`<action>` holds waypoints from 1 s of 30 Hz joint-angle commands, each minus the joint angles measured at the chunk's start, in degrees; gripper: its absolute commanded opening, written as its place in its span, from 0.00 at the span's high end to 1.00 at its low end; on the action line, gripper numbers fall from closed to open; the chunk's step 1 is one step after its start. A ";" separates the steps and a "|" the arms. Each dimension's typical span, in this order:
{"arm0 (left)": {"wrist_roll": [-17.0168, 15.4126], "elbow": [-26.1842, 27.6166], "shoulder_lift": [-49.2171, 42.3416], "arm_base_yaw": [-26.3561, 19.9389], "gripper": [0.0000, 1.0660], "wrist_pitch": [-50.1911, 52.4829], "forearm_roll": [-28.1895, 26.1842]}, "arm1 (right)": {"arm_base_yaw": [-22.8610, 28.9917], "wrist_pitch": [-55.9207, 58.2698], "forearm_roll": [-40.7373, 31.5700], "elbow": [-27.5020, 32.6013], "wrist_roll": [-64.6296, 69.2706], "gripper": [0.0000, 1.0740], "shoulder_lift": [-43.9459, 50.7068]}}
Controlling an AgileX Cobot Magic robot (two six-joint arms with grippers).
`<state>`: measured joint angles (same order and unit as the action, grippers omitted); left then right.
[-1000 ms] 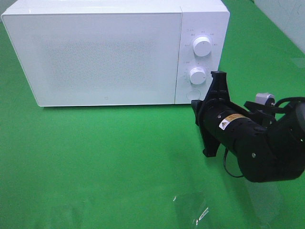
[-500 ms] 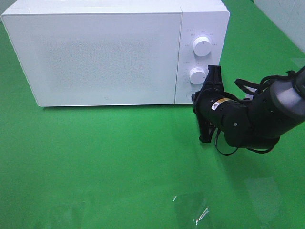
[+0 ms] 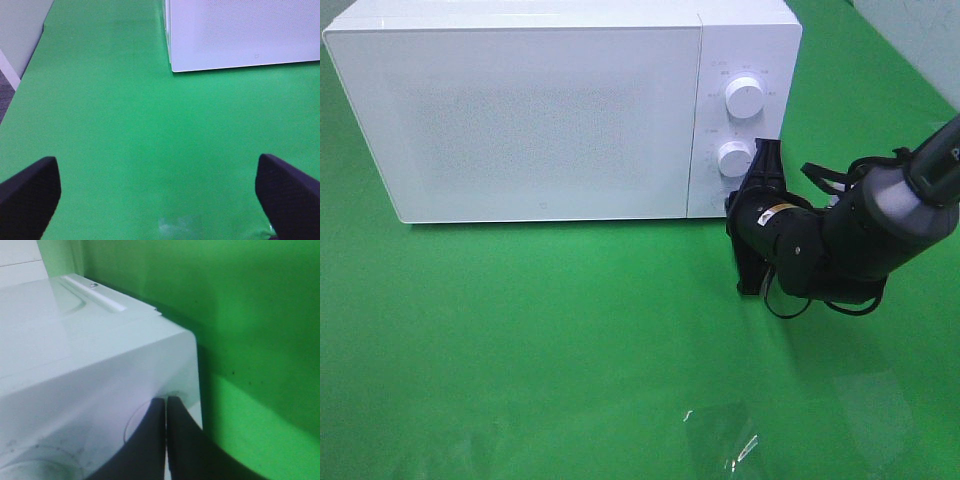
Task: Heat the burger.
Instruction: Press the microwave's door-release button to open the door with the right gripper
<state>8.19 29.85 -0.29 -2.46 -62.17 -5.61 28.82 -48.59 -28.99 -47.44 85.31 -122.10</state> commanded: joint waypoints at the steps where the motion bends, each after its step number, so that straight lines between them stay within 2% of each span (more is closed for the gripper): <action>1: 0.00 -0.17 -0.34 -0.23 0.08 0.74 -0.17 | -0.23 -1.83 -1.15 -0.69 -1.32 1.00 -0.06; 14: 0.00 -0.17 -0.34 -0.23 0.08 0.74 -0.17 | -0.06 -5.10 1.83 -2.46 -0.80 1.00 0.11; 20: 0.00 -0.17 -0.34 -0.23 0.08 0.74 -0.17 | -0.06 -6.02 0.92 -2.46 -1.32 1.00 0.11; 24: 0.00 -0.17 -0.34 -0.23 0.08 0.74 -0.17 | -0.06 -9.51 0.97 -2.46 -1.32 1.00 0.11; 26: 0.00 -0.17 -0.34 -0.23 0.08 0.74 -0.17 | -0.06 -15.76 1.43 -2.46 -1.49 1.00 0.11; 30: 0.00 -0.17 -0.34 -0.23 0.08 0.74 -0.17 | -0.06 -16.67 1.32 -2.46 -1.83 1.00 -0.06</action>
<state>8.19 29.85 -0.29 -2.46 -62.17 -5.61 29.51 -53.57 -28.02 -48.24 85.26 -122.84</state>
